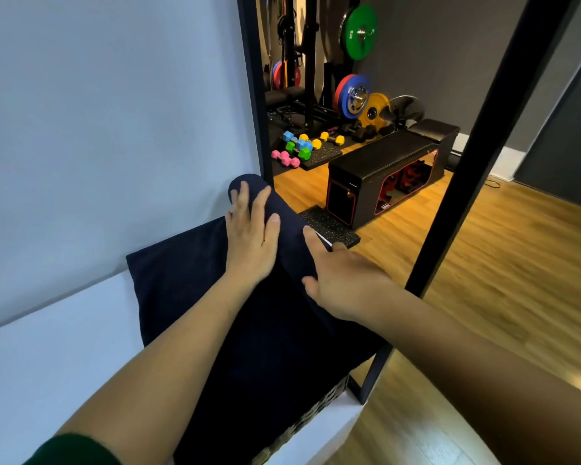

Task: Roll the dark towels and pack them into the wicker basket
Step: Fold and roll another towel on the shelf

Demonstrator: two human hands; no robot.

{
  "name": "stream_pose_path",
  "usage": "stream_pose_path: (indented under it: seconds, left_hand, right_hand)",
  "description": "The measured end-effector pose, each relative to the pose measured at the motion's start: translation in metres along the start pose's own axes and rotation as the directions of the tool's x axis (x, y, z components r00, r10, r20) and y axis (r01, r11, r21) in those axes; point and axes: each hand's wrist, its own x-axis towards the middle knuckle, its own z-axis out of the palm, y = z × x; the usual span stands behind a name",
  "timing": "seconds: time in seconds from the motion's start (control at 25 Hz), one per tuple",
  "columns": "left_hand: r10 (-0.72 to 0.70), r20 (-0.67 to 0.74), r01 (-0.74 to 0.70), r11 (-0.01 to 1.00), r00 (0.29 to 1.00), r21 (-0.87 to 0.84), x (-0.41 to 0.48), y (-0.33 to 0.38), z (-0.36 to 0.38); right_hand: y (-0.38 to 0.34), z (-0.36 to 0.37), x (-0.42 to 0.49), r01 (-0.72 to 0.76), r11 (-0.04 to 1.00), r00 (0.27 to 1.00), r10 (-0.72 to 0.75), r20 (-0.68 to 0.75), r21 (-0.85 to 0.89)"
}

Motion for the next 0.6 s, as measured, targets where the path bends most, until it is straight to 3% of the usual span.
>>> stream_pose_path:
  seconds: [0.08, 0.12, 0.24, 0.4, 0.6]
  left_hand:
    - [0.204, 0.041, -0.207, 0.972, 0.978, 0.107, -0.006, 0.0, -0.001]
    - [0.247, 0.074, -0.253, 0.964, 0.966, 0.084, -0.008, 0.002, -0.002]
    - [0.19, 0.095, -0.185, 0.981, 0.977, -0.06, -0.013, 0.002, -0.006]
    - [0.139, 0.129, -0.139, 0.99, 0.982, -0.014, -0.032, -0.012, -0.021]
    - [0.135, 0.185, -0.117, 0.988, 0.973, -0.105, -0.057, -0.037, -0.04]
  right_hand:
    - [-0.001, -0.002, 0.0, -0.006, 1.0, 1.0, 0.006, 0.012, -0.004]
    - [-0.003, 0.0, -0.001, 0.001, 1.0, 1.0, -0.001, 0.001, -0.024]
    - [-0.012, 0.009, -0.006, 0.051, 0.994, 0.995, -0.059, -0.077, -0.102]
    - [-0.029, 0.017, -0.017, 0.144, 0.977, 0.983, -0.159, -0.088, -0.155]
    - [-0.054, 0.022, -0.034, 0.229, 0.962, 0.97, -0.239, -0.051, -0.145]
